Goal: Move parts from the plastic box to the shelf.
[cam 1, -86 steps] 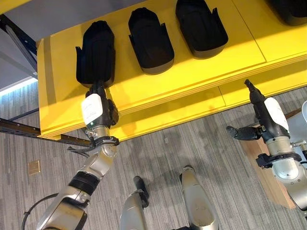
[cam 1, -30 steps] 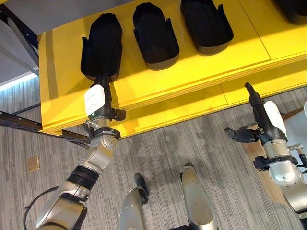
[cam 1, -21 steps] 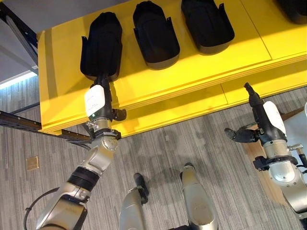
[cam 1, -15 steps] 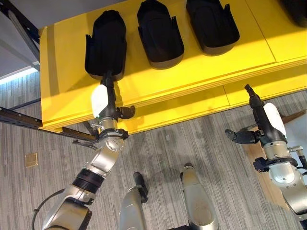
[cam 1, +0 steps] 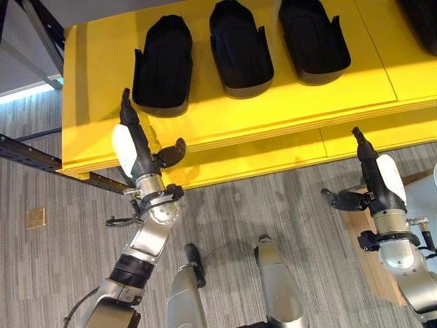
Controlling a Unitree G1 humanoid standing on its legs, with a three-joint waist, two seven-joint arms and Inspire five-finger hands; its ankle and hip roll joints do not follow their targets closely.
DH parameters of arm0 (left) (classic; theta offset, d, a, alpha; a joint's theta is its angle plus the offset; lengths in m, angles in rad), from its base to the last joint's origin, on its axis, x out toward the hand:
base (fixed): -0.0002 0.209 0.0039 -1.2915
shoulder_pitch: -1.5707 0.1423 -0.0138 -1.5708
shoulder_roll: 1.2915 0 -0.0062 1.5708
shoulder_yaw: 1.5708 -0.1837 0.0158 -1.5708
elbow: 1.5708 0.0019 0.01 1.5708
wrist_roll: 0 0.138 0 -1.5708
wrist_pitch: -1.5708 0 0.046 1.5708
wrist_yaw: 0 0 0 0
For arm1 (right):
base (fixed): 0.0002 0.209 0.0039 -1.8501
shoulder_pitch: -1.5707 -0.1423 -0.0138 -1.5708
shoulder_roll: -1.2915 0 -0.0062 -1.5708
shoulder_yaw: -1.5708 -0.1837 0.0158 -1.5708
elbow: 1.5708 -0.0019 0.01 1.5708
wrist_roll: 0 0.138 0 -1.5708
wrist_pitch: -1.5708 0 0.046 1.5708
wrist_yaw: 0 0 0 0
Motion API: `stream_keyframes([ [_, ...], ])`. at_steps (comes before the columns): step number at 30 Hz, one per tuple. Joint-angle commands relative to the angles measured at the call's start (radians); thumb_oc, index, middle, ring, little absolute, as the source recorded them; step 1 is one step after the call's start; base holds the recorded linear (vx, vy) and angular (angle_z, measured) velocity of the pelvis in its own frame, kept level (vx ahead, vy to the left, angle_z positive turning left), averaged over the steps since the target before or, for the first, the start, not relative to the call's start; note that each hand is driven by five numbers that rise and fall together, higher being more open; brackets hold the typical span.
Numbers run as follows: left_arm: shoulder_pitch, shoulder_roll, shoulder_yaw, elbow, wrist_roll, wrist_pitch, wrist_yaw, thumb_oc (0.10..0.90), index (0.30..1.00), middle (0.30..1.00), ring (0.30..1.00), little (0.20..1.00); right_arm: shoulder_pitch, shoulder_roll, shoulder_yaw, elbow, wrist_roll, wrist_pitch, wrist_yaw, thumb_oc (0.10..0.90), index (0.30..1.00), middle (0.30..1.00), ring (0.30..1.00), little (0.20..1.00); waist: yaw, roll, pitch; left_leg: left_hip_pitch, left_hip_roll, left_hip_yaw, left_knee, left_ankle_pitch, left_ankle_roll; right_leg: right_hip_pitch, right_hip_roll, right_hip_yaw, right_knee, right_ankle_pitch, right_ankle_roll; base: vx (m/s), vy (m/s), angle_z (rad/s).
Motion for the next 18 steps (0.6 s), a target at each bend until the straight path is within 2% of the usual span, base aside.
stream_keyframes([
  [1, -0.051, 0.04, 0.014, -0.079, 0.037, -0.089, 0.046, 0.9, 1.0, 1.0, 1.0, 1.0, -0.09, 0.013, -0.044, -0.064, -0.035, -0.077, -0.081, 0.9, 1.0, 1.0, 1.0, 1.0, -0.008, -0.041, -0.056, 0.031, -0.036, 0.058, 0.052, -0.173, 0.095, 0.028, 0.052, -0.074, -0.018, -0.038, -0.13, 0.0, 0.0, 0.0],
  [9, -0.113, 0.078, 0.009, -0.048, 0.039, -0.109, 0.025, 0.9, 1.0, 1.0, 1.0, 1.0, -0.102, -0.002, -0.042, -0.046, -0.034, -0.086, -0.067, 0.9, 1.0, 1.0, 1.0, 1.0, -0.02, -0.04, -0.064, 0.038, -0.031, 0.069, 0.054, -0.176, 0.096, 0.033, 0.054, -0.068, -0.014, -0.042, -0.133, 0.0, 0.003, 0.0],
  [13, -0.158, 0.119, 0.013, -0.052, 0.135, -0.118, -0.006, 0.9, 1.0, 1.0, 1.0, 1.0, -0.102, -0.011, -0.043, -0.044, -0.031, -0.098, -0.05, 0.9, 1.0, 1.0, 1.0, 1.0, -0.03, -0.037, -0.072, 0.043, -0.028, 0.077, 0.052, -0.175, 0.092, 0.032, 0.055, -0.061, -0.014, -0.044, -0.134, 0.01, 0.01, 0.0],
  [18, -0.229, 0.24, -0.003, -0.024, 0.301, -0.032, -0.069, 0.9, 1.0, 1.0, 1.0, 1.0, -0.116, -0.05, -0.053, -0.038, -0.004, -0.116, -0.008, 0.9, 1.0, 1.0, 1.0, 1.0, -0.048, -0.026, -0.082, 0.058, -0.022, 0.094, 0.048, -0.178, 0.087, 0.028, 0.053, -0.049, -0.01, -0.047, -0.136, 0.03, 0.064, -0.06],
])
